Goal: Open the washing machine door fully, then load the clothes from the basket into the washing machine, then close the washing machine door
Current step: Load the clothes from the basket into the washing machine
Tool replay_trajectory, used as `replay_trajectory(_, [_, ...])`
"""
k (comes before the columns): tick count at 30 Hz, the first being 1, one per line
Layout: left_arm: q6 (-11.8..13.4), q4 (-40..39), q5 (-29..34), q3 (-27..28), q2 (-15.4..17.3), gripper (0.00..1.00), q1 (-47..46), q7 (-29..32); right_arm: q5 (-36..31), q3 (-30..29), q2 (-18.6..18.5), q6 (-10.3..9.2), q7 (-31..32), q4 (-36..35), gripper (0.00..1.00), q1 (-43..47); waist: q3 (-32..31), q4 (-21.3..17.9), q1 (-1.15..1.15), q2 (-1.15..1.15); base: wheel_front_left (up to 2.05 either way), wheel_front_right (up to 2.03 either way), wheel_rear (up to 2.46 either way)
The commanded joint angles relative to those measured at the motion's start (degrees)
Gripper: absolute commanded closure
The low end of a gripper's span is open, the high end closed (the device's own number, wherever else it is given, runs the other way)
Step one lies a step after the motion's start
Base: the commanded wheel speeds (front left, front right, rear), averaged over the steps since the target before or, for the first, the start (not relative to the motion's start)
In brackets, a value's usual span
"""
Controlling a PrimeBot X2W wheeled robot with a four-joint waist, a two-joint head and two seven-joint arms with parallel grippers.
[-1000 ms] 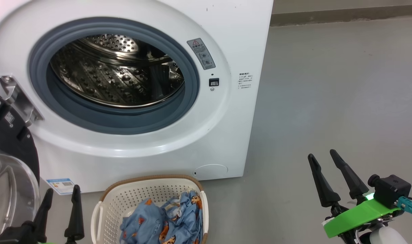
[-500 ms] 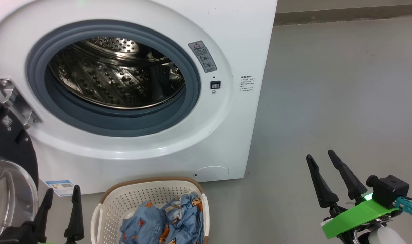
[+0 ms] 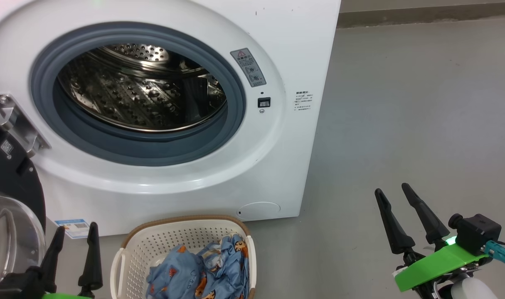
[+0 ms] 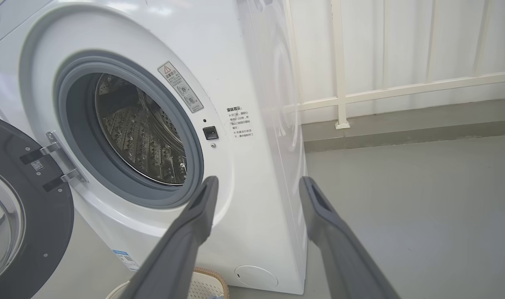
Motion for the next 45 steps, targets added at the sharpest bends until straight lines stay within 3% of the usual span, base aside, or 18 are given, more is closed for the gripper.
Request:
replay_trajectory(1, [-0.1, -1.0, 0.1, 2.2, 1.5, 0.00, -2.9, -0.7, -0.1, 0.8, -0.2, 0.09, -0.7, -1.3, 0.00, -1.6, 0.0, 0.0, 0.00, 0.00, 0.00, 0.00, 0.00])
replay_trajectory(19, [-0.5, -0.7, 0.3, 2.4, 1.5, 0.00, -3.6, -0.7, -0.4, 0.7, -0.2, 0.09, -0.7, -1.4, 0.00, -2.1, 1.6, -0.3, 0.00, 0.00, 0.00, 0.00, 0.00])
replay_trajectory(45, [-1.9, 0.6, -0.1, 1.4, 2.9, 0.00, -9.2, -0.1, -1.9, -1.1, 2.8, 0.09, -0.7, -3.4, 0.00, -5.1, 12.9, -2.5, 0.00, 0.00, 0.00, 0.00, 0.00])
